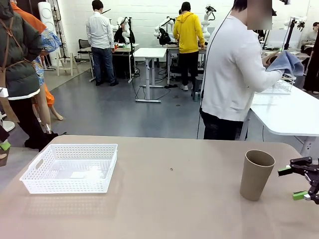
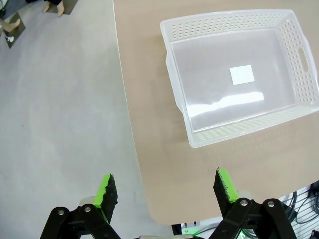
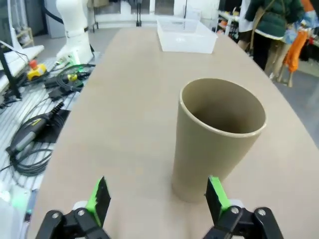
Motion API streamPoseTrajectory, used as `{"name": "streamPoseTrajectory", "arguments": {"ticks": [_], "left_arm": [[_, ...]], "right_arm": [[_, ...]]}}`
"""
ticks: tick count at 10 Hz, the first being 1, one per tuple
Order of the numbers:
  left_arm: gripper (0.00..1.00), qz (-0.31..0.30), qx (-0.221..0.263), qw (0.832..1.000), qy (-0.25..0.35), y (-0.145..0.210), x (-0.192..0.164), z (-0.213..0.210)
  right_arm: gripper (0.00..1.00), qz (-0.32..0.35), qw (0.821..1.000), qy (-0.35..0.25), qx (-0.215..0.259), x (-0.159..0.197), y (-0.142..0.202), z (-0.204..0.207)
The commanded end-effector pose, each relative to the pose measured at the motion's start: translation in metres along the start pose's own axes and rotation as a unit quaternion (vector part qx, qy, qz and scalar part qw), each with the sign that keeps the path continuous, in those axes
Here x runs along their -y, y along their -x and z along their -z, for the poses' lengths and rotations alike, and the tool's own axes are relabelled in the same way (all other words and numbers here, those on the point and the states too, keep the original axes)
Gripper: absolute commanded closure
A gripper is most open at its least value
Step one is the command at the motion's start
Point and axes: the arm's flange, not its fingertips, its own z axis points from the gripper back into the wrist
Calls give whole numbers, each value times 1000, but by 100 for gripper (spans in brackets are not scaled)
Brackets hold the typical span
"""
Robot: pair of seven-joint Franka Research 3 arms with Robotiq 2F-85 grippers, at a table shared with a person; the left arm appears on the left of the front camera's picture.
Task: Clean and organize the cups into the basket.
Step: Pick up the Organizing basket and move it to the center of the table, then pick up the Reusable plastic cup from the right side of the table and place it inside the Organizing basket.
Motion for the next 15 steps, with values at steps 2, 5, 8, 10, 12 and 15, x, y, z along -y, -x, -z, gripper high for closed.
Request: {"name": "streamPoseTrajectory", "arguments": {"ticks": [2,5,8,10,12,15], "left_arm": [[0,3,2,1000,8,7,4,0],[0,6,12,1000,15,14,6,-3],[0,1,7,1000,2,2,0,-6],[0,1,7,1000,2,2,0,-6],[0,1,7,1000,2,2,0,-6],[0,1,7,1000,2,2,0,-6]], "right_arm": [[0,24,999,23,-10,27,13,20],[0,71,997,31,-13,50,30,30],[0,88,996,23,0,57,25,38],[0,75,997,23,-8,49,34,32],[0,75,997,23,-8,49,34,32],[0,75,997,23,-8,49,34,32]]}}
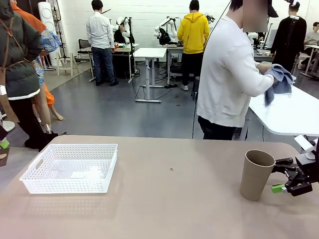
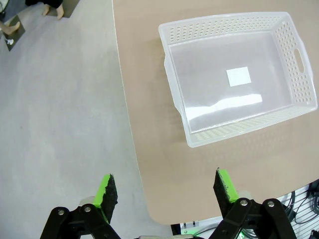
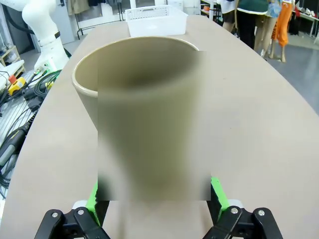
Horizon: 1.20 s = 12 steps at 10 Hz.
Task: Clean and organize the cups into the basket.
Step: Pick up the Organizing basket and move it to the center of the table, then pick up the Reusable plastic cup from the right side of the table and place it inside the Organizing basket.
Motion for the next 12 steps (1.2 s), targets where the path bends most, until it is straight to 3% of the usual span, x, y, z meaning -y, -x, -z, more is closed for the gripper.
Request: {"name": "streamPoseTrajectory", "arguments": {"ticks": [1,3,6,12], "left_arm": [[0,0,-2,1000,-1,0,0,1],[0,21,-2,1000,22,-4,-6,3],[0,-15,3,996,92,-20,-4,4],[0,-76,-35,993,83,-72,12,37]], "right_arm": [[0,-6,1000,2,1,-3,1,0],[0,-18,1000,-7,-2,1,2,6],[0,-19,1000,-1,2,6,8,15],[0,-14,999,-18,40,24,16,35]]}}
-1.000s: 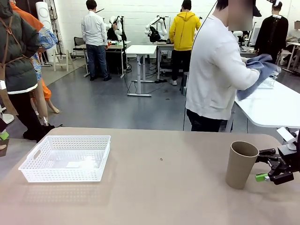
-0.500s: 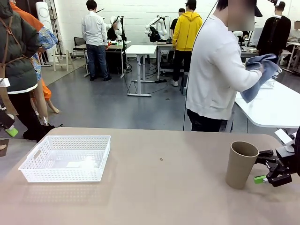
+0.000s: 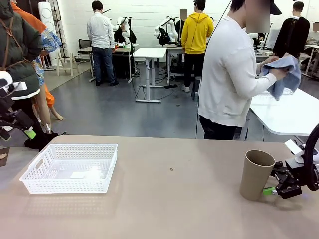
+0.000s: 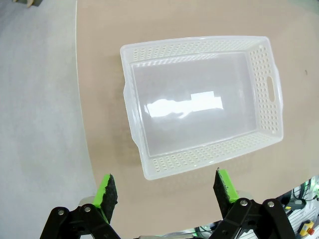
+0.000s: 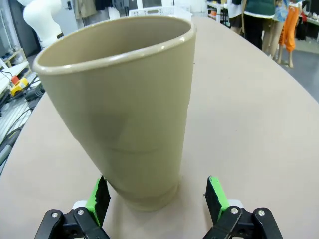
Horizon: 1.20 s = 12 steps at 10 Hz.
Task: Clean and organize the cups into the basket.
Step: Pick up the Organizing basket and move it to the center of the table, then pick up the Reusable plastic cup from the right side of the table and place it inside the Organizing basket.
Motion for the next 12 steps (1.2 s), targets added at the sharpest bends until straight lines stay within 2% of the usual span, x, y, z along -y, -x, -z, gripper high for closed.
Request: {"name": "streamPoseTrajectory", "arguments": {"ticks": [1,6,12], "left_arm": [[0,-29,-10,1000,-7,-15,-6,12],[0,-39,-30,998,-29,-18,-13,36],[0,-50,-50,996,-52,-18,-15,69]], "right_arm": [[0,-17,1000,-1,23,7,-3,6],[0,-34,999,-21,33,7,-12,17],[0,-46,997,-55,21,7,-24,44]]}}
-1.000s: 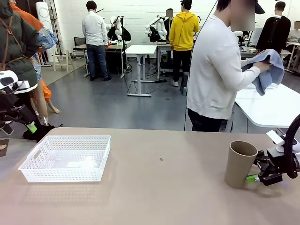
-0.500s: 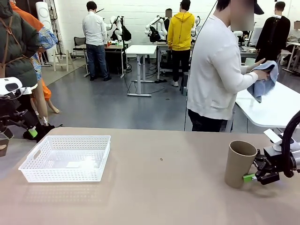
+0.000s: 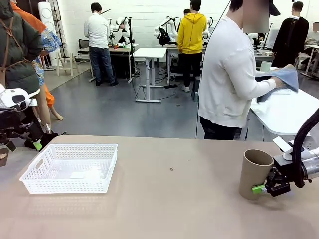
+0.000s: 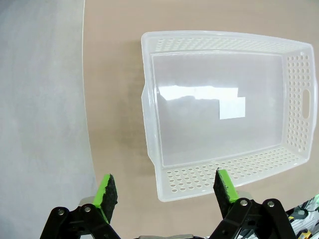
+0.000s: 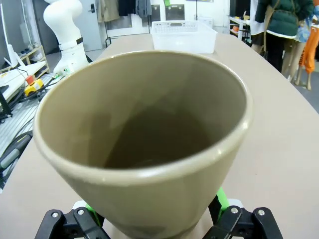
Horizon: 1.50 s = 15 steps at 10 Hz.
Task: Clean and organize the cups into the basket.
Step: Pick up the Organizing basket and move it to the center of the table, then pick up the Reusable plastic cup from the right side of the table and place it inside the Organizing basket.
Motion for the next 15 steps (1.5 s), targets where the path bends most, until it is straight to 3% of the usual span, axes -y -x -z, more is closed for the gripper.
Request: {"name": "streamPoseTrajectory", "arguments": {"ticks": [1,6,9,15], "left_arm": [[0,-11,-8,1000,-28,0,4,17],[0,11,-30,997,-66,5,22,59],[0,32,-16,997,-75,-1,27,75],[0,64,-6,995,-71,-58,12,97]], "right_arm": [[0,-12,1000,-8,-2,7,-1,10],[0,-17,1000,-13,3,8,-1,10],[0,-20,1000,-13,7,8,1,9],[0,-23,1000,-15,11,8,4,9]]}}
